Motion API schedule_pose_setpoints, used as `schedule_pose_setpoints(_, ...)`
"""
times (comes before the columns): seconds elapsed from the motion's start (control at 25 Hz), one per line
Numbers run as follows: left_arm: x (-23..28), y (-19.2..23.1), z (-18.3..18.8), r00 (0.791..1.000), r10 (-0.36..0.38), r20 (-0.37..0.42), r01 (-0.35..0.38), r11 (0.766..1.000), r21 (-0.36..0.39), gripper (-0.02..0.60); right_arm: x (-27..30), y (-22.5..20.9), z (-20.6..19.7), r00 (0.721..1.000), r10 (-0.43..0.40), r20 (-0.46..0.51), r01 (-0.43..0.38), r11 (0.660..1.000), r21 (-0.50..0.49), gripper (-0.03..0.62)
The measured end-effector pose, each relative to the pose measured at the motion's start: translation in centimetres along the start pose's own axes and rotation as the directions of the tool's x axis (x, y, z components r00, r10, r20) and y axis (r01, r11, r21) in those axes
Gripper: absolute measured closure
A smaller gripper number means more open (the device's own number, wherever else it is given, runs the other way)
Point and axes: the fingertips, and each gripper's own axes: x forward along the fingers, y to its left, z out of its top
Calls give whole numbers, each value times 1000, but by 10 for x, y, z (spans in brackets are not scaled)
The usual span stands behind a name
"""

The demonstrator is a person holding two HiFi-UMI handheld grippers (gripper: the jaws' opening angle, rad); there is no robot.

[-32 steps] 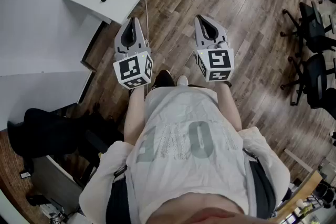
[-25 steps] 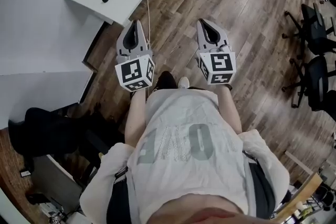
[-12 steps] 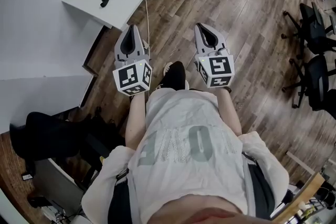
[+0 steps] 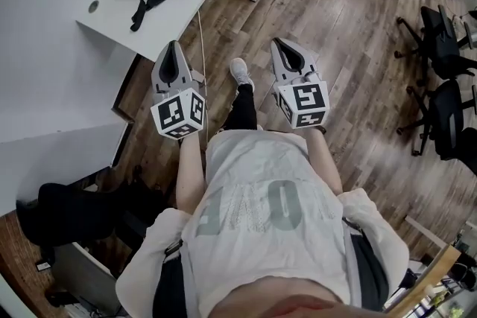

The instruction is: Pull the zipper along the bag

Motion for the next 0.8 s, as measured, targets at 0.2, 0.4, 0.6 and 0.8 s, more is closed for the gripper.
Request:
schedule_pose_setpoints(0.2,53,2,4,1000,4,13,-4,1000,6,555,46,-25,12,1000,8,4,-8,1000,8,566)
schedule_pose_setpoints(0.4,120,22,5,999,41,32,-41,999,-3,555,113,-46,28,1000,28,-2,-28,999,-17,566)
schedule_pose_setpoints(0.6,191,40,21,995,75,59,-75,997,0,555,184,-74,56,999,51,3,-51,998,-23,566)
schedule_pose_setpoints(0.8,258,70,30,990,119,81,-119,993,-5,555,266,-89,82,995,99,12,-98,994,-46,566)
